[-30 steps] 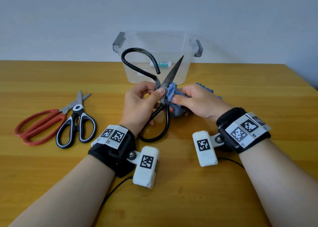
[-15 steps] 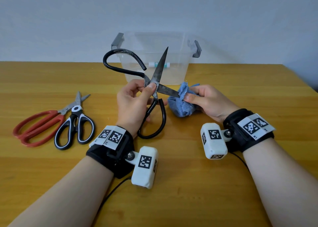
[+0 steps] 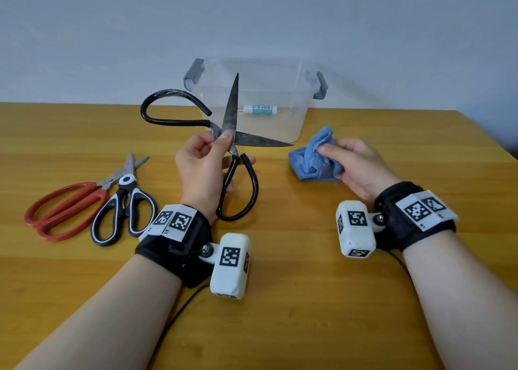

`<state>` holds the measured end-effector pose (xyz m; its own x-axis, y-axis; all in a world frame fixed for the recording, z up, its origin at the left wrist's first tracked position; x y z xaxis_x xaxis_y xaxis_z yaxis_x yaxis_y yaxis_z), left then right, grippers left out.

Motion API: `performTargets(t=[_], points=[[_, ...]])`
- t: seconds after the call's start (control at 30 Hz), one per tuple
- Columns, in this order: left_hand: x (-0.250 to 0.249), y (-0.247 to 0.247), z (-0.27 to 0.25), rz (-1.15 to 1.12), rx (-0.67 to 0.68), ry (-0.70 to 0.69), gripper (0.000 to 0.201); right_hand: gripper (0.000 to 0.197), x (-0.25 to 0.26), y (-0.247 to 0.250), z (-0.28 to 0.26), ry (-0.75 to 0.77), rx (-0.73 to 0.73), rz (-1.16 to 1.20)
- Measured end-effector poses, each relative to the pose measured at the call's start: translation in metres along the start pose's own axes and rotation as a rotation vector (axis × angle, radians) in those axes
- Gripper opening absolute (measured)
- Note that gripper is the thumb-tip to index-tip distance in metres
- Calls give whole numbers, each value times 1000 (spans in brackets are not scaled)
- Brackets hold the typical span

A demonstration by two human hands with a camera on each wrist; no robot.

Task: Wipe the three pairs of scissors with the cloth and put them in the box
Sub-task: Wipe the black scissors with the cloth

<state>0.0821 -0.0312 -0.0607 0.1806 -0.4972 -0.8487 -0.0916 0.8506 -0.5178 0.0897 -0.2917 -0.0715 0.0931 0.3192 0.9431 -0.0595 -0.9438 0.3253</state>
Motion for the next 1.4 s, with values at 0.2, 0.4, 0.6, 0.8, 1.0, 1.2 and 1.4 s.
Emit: performTargets(t=[0.2, 0.4, 0.6, 0.8, 1.0, 1.2, 1.4], points=[[3, -1, 1, -9, 19, 35, 23, 25, 2, -9, 2, 13, 4, -214], [-2, -3, -2, -88, -7, 53, 20, 15, 29, -20, -7, -47, 74, -347], [-23, -10, -9, -177, 7, 71, 13, 30, 70, -25, -34, -97, 164, -549], [-56, -24, -9, -253, 36, 119, 15, 37, 124, -22, -49, 51, 78, -699], [-87, -49, -18, -160, 121, 138, 23, 40, 165, -42, -76, 75, 270, -564], [-122, -64, -37, 70, 250, 270, 33, 26, 199, -24, -91, 217, -11, -537], [-181, -46, -26, 219, -78, -129, 25, 26, 222, -7, -111, 298, -132, -571]])
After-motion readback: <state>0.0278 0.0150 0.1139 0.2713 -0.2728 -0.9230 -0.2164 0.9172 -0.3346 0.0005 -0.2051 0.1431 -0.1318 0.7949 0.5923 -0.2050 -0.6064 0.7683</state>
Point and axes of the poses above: each hand's wrist, its own z-axis towards the middle knuckle, its own y-axis out of the back of the hand, x = y × z, the point moved 5 cm from there along z, towards the middle knuckle, and after that the axes turned 15 degrees about -z, right-handed, at the moved point
